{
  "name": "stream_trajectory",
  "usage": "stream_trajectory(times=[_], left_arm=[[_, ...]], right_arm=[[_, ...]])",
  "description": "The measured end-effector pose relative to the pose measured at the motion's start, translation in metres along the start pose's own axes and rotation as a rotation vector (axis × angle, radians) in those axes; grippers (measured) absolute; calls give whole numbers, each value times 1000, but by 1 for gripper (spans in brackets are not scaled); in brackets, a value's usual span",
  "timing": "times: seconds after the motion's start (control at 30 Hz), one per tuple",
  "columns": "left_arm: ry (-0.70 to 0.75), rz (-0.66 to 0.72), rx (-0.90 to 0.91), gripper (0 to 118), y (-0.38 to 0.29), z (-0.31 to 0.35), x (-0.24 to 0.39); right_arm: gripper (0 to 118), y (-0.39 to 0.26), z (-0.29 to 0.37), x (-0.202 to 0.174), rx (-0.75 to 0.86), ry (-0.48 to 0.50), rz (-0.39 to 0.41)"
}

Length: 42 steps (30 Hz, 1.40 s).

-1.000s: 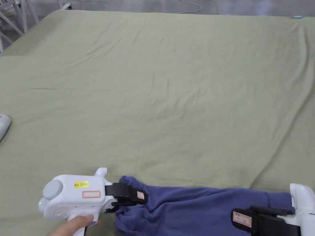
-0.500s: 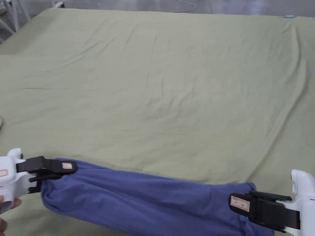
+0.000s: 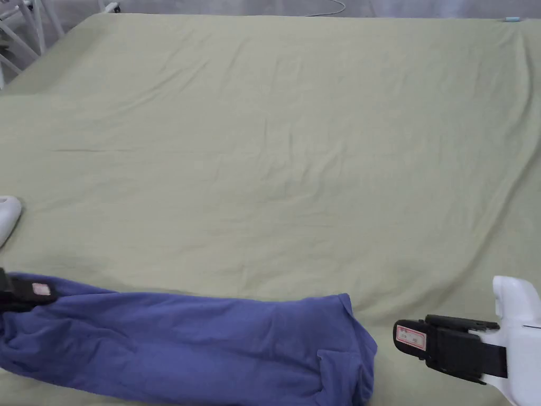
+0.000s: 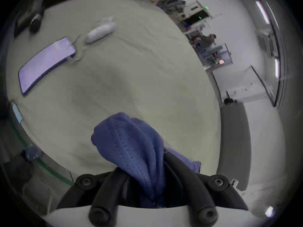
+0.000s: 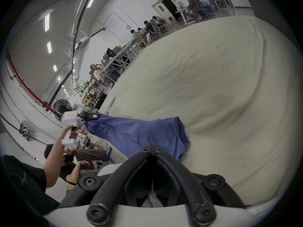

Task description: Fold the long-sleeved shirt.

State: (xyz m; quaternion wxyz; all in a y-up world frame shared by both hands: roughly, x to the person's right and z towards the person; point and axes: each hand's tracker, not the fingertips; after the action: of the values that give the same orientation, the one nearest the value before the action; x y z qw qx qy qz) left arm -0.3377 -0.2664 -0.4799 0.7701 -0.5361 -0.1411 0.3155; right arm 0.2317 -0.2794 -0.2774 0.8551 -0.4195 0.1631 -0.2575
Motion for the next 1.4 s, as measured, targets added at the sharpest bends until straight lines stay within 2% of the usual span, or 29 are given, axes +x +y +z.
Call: stream_trajectory(times=[0.1,0.2,0.27,0.37,0.4,0.5,0.6,0.63,0.67,0.7,0.73,0.77,0.87,0.9,1.03,1.1,1.13,1.17,1.2,1.27,1.33,1.4], left_arm=[[-16,-153,15,0,-31,-15,76],[157,-376,82,0,-85,-70,152],[203,-485,-12,0,-112,-118,173],[138,-450,-149,0,-152,-174,188],[140,-475,-186,0,-166,-189,195],[249,-563,-182,0,-202,-220,211],[275,-540,-131,5,-213,-229,215],[279,-562,-115,14,-223,-230,225],[255,-601,-118,29,-224,-231,226],[247,-610,-115,58,-225,-231,227],[204,-599,-123,101,-226,-229,228],[123,-577,-142,118,-234,-229,238],[79,-616,-156,118,-245,-221,254],[20,-606,-158,118,-248,-217,267],[-155,-479,-195,117,-227,-186,277],[-291,-392,-181,110,-204,-156,268],[-328,-390,-132,67,-191,-140,266],[-261,-433,-75,17,-181,-127,264],[-167,-466,-4,0,-171,-114,257],[-66,-480,78,0,-154,-98,236],[-6,-484,55,0,-148,-100,220],[189,-591,1,0,-161,-116,211]], right_arm=[[0,1,4,-8,-2,-47,20],[0,0,10,-15,0,-71,30],[0,-4,16,-19,1,-102,54],[0,-10,25,-20,-10,-139,61],[0,-11,30,-19,-12,-144,56],[0,-15,44,-13,-6,-150,40],[0,-17,53,-9,4,-147,36],[0,-17,55,-8,5,-145,37],[0,-18,56,-7,9,-141,38],[0,-18,57,-7,16,-138,39],[0,-18,59,-7,27,-130,38],[0,-18,61,-6,35,-118,33],[0,-16,73,-7,76,-78,9],[0,-15,79,-7,98,-62,3],[0,-12,105,-10,187,-19,-12],[0,-11,118,-11,250,14,-24],[0,-11,123,-13,276,38,-33],[0,-11,127,-13,296,65,-43],[0,-11,130,-12,311,96,-55],[0,-11,131,-13,322,129,-61],[0,-12,128,-13,320,128,-64],[0,-13,121,-15,297,111,-70]])
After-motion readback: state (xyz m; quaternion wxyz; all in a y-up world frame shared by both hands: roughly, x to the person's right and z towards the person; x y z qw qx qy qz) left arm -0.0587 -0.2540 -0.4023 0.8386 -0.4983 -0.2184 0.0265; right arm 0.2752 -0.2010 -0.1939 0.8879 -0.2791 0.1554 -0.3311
